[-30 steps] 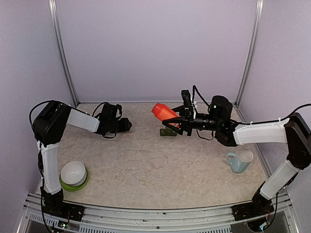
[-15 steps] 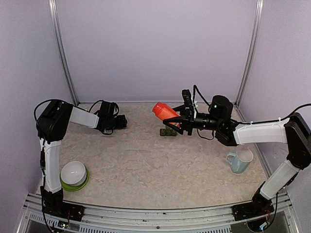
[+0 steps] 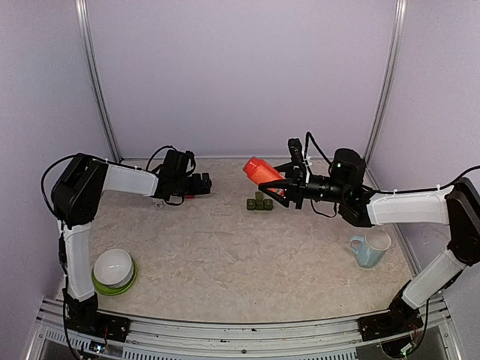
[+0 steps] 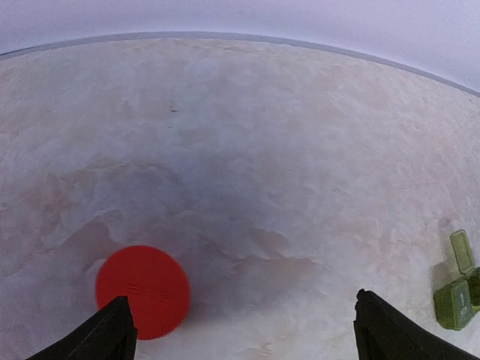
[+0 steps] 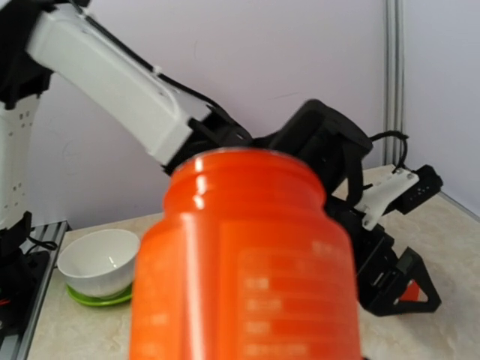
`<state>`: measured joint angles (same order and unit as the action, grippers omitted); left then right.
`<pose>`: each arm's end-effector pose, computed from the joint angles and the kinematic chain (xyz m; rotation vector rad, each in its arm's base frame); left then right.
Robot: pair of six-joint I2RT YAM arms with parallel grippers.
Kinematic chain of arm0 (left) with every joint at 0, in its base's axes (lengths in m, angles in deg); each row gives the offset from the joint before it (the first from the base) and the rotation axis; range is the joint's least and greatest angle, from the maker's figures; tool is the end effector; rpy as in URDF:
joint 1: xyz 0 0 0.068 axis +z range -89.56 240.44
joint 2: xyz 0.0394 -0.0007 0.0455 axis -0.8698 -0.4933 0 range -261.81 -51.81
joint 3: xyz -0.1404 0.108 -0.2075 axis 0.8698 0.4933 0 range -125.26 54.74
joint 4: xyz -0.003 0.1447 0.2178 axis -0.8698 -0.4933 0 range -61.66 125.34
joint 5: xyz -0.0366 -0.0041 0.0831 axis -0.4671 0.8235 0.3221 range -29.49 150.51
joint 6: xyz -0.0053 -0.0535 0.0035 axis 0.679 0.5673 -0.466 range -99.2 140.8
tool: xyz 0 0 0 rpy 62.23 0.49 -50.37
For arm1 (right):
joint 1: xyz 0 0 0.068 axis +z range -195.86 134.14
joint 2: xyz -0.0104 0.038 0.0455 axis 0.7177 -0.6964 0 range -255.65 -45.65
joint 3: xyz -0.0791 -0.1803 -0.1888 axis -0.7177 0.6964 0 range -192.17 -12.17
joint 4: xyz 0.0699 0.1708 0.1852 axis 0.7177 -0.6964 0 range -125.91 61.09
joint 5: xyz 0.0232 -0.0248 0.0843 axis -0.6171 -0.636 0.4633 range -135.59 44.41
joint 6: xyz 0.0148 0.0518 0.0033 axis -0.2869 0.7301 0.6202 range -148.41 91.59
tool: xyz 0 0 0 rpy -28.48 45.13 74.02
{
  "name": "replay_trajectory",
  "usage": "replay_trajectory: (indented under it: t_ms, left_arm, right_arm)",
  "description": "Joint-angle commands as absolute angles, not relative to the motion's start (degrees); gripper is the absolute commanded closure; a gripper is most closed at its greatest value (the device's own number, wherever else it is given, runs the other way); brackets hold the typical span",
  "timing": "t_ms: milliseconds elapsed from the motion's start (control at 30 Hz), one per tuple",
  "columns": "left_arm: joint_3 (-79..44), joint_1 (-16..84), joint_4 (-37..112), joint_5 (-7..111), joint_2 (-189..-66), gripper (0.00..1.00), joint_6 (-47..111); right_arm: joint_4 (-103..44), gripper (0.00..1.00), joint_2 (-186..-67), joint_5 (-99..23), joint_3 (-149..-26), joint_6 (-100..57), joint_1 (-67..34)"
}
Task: Sort the pills into containers
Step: Place the lid of the pill bottle at the center of the board.
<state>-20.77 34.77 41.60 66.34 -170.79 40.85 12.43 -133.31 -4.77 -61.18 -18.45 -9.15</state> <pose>0.4109 -0.1936 0.1533 0.0533 2.2354 -0.3263 0.2577 0.2212 0.2758 -0.9445 1.3647 1.1703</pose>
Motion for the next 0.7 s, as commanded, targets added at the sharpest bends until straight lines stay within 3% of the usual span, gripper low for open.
replay_trajectory:
  t_ms: [0,667]
  left_arm:
    - [-23.7,30.4,39.4,64.3,-169.6,0.01,39.3]
    - [-41.9,17.4,31.8,60.4,-182.7,0.03,41.7]
  right_arm:
    - [13.0,0.89,-130.2,-6.2,-59.2,-18.7,-10.1]
    - [11.7,0.89,-124.6,-9.9,-54.6,-19.1,-10.8]
